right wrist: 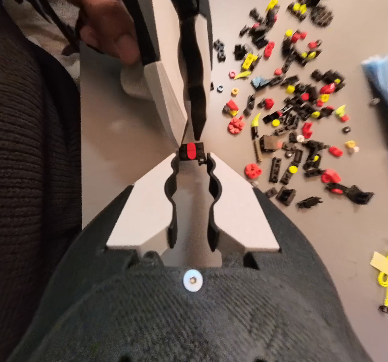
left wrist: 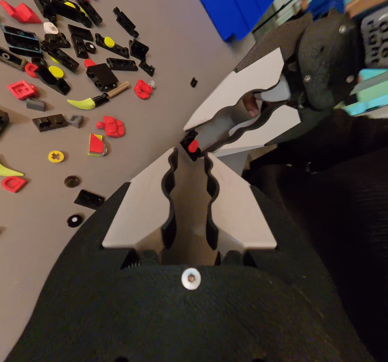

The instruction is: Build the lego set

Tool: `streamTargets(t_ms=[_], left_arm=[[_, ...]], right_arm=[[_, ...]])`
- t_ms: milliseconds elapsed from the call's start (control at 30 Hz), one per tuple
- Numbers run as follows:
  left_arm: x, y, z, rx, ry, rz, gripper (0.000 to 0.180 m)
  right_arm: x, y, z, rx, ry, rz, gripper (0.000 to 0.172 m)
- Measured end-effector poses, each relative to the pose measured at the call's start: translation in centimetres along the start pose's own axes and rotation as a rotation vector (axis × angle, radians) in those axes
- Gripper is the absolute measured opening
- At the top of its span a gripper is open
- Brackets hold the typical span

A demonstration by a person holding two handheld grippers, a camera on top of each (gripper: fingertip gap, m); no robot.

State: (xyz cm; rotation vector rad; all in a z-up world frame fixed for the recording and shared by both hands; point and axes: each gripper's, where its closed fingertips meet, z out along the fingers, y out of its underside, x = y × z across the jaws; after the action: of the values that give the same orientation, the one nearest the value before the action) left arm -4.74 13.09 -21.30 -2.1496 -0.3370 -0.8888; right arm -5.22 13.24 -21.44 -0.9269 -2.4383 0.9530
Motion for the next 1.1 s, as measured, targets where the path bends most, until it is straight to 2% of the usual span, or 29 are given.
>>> streamTargets(t_ms=[33,133,300,433,567,800,900,1100], left_arm=[[0.3,-0.2,-0.1,0.016,0.035,-0.031,0.026],[1.1,-0.7,-0.5,0.046,0.138,-0.111,0.027],[2.6,-1.0,-1.0,0.064,0.279,-0.182,0.01],[3.3,-1.2,-1.3,0.07,0.346,-0.228,0.011],[3.2,-1.5,-1.5,0.085,0.375,-0.275,0.013],[3.1,-1.5,-1.5,0.082,0.385,-0.31,0.003],[3.0,-1.6,-1.6,0.087,0.391,-0.323,0.003],[2.9,-1.5,-1.5,0.082,0.384,-0.327,0.003]], right_arm=[[0.1,-0.5,-0.3,0.028,0.012,-0.015,0.025],[0.2,-1.5,-1.1,0.087,0.041,-0.065,0.024],[0.0,-2.2,-1.6,0.127,0.047,-0.094,0.024],[-0.3,-2.7,-2.2,0.169,0.015,-0.083,0.024],[-0.6,-3.0,-2.4,0.189,-0.002,-0.088,0.024],[-0.6,-3.0,-2.3,0.183,0.026,-0.107,0.024],[-0.1,-2.8,-2.3,0.173,0.036,-0.079,0.031],[-0.2,-2.5,-2.1,0.152,0.04,-0.096,0.029]])
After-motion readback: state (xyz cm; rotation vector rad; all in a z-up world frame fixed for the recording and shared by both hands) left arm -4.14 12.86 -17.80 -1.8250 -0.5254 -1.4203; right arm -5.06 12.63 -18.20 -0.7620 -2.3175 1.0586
